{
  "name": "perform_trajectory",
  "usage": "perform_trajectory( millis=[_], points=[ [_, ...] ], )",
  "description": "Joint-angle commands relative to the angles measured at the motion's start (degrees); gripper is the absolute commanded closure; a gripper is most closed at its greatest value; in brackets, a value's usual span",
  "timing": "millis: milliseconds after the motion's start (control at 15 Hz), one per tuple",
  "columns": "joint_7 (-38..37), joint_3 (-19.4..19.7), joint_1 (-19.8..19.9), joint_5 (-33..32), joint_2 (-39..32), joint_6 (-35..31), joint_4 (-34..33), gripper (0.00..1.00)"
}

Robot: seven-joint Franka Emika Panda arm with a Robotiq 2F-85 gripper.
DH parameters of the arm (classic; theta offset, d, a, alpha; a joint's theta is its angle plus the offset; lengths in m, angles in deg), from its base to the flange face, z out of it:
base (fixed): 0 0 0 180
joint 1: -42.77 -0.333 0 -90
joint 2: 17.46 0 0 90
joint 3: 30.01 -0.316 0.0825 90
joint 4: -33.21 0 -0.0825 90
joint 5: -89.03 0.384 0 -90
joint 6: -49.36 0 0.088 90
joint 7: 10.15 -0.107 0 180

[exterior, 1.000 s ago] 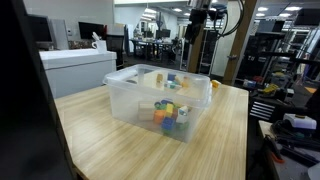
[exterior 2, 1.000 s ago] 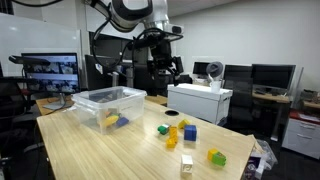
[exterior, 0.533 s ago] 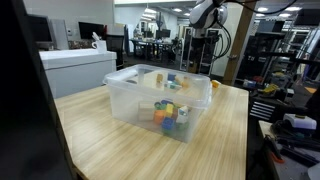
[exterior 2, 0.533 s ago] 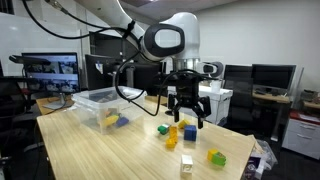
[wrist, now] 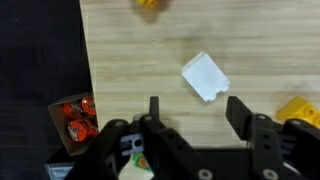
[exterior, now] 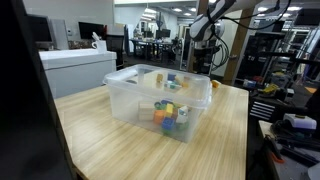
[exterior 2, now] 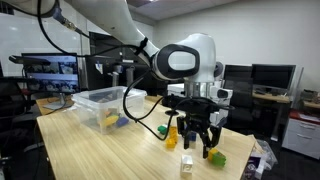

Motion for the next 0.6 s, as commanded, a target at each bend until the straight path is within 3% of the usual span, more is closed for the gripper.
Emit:
perform_trajectory(
  millis=[0,333,533],
  points=[
    [1.2,-1.6,2.6,0.1,-4.3,2.3,-5.2,0.6],
    [-0.2,-3.5,3.5,0.5,-7.1,5.2,-10.2,0.94],
    [-1.2,-4.0,2.7,0.0,-7.1,8.2,-10.2,1.0]
  ],
)
